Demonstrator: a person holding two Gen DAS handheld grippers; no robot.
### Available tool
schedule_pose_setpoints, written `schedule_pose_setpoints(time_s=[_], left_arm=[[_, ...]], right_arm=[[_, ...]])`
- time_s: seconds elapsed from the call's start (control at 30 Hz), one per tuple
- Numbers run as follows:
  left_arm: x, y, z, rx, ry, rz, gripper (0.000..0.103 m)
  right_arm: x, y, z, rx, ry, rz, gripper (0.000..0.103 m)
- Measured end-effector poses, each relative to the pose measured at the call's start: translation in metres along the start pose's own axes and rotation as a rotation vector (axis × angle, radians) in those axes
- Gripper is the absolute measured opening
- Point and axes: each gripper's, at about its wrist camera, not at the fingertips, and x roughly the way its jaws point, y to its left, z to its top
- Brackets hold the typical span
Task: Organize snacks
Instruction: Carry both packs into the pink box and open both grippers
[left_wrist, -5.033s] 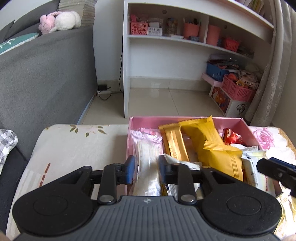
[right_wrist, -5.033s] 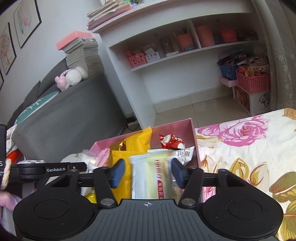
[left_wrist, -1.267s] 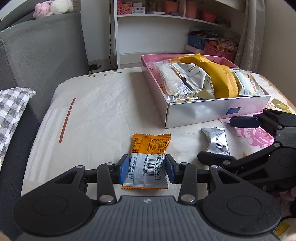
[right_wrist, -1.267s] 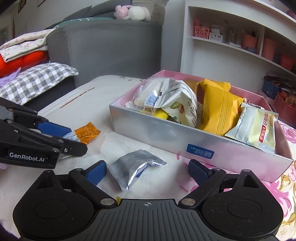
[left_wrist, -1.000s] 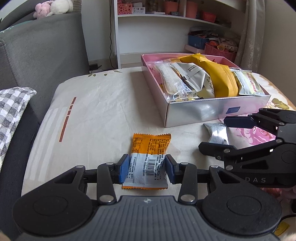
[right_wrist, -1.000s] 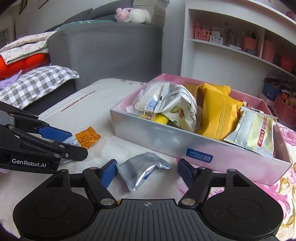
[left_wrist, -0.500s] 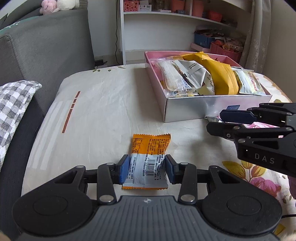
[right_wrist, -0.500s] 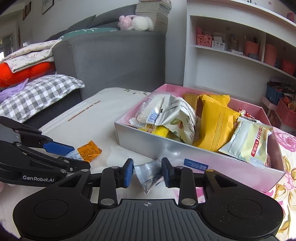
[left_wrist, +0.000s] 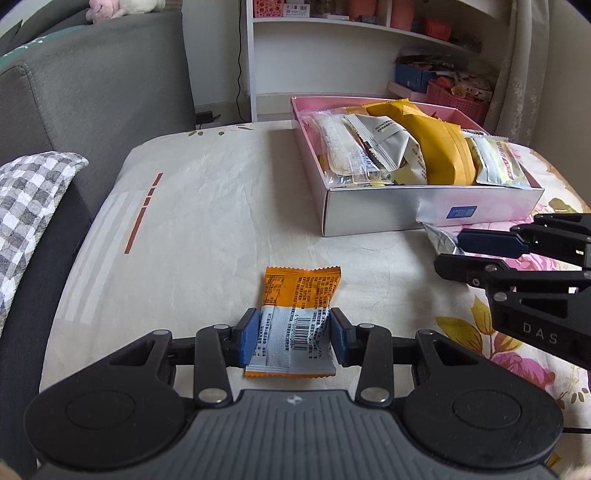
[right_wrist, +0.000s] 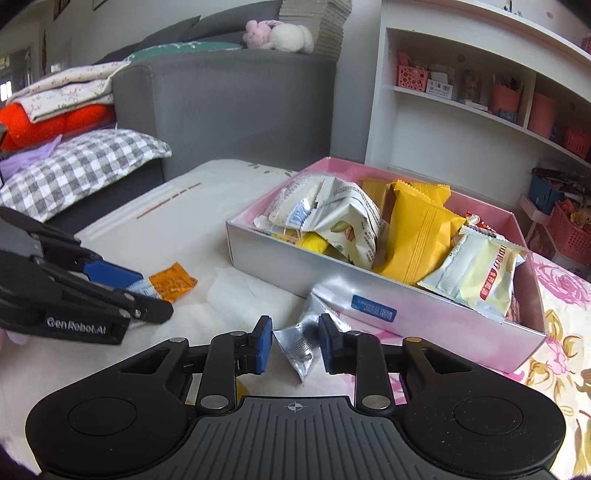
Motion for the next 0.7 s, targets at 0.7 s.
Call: schedule_pose_setpoints(time_s=[0.7], left_arm=[[0.0, -0.001, 0.001, -0.014, 0.01, 0.008, 0.037]], right_arm=[[0.008, -0.011, -0.001, 0.118, 0.057, -0.002, 0.032]])
